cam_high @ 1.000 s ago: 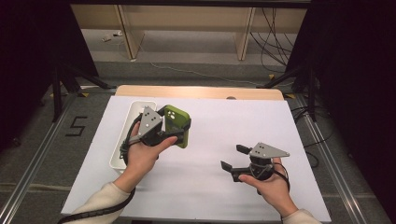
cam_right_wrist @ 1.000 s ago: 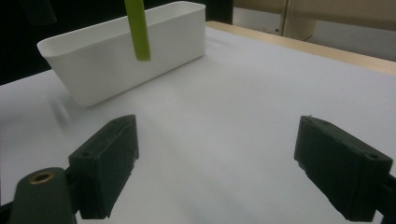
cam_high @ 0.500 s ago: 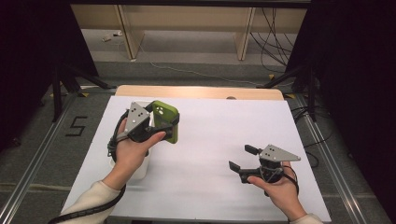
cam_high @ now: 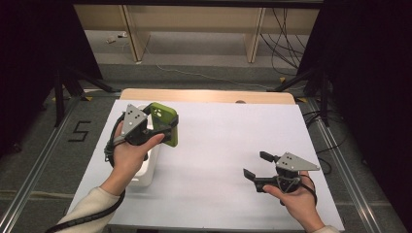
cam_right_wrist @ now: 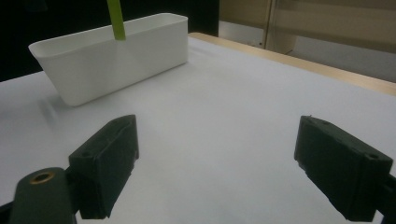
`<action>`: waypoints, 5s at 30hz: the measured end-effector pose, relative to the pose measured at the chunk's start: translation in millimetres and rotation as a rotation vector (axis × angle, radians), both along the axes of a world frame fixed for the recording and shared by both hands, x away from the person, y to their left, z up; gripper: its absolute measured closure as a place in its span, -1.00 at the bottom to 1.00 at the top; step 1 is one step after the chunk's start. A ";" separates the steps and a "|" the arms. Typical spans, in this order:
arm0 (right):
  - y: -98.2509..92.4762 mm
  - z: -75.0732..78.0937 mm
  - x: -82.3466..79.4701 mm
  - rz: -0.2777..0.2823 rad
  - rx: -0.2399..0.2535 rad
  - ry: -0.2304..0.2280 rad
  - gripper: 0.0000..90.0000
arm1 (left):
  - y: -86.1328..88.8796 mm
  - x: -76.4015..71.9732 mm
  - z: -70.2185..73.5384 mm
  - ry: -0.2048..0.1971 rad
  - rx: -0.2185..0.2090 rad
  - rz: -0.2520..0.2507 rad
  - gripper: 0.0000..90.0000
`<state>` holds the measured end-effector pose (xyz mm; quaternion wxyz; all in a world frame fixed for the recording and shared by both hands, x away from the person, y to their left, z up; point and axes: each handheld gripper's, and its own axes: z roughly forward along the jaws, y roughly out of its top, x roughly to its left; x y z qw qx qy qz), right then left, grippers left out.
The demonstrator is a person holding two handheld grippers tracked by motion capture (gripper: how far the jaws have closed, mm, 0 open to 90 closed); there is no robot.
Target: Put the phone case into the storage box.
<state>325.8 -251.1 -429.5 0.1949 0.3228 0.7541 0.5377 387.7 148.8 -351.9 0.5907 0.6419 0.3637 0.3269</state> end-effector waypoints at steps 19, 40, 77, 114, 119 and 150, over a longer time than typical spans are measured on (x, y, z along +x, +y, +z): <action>-3.2 -1.6 -0.9 -0.014 -0.005 -0.002 -0.68 | 22.7 8.0 -1.3 -0.006 0.005 0.052 -0.63; -2.6 -3.0 -0.7 -0.012 -0.004 0.003 -0.68 | 35.0 12.4 -1.4 0.005 0.003 0.090 -0.63; -3.0 -5.2 0.0 -0.012 -0.003 0.015 -0.68 | 51.1 28.9 -4.9 0.035 0.018 0.139 -0.64; -3.4 -6.3 0.2 -0.010 -0.002 0.025 -0.68 | 55.1 53.6 -6.6 0.089 0.057 0.164 -0.64; -3.1 -6.8 0.6 -0.007 -0.002 0.026 -0.68 | 55.2 56.8 -6.3 0.091 0.058 0.167 -0.64; -3.4 -7.6 1.0 -0.009 -0.001 0.027 -0.68 | 52.2 77.3 -6.2 0.106 0.072 0.182 -0.64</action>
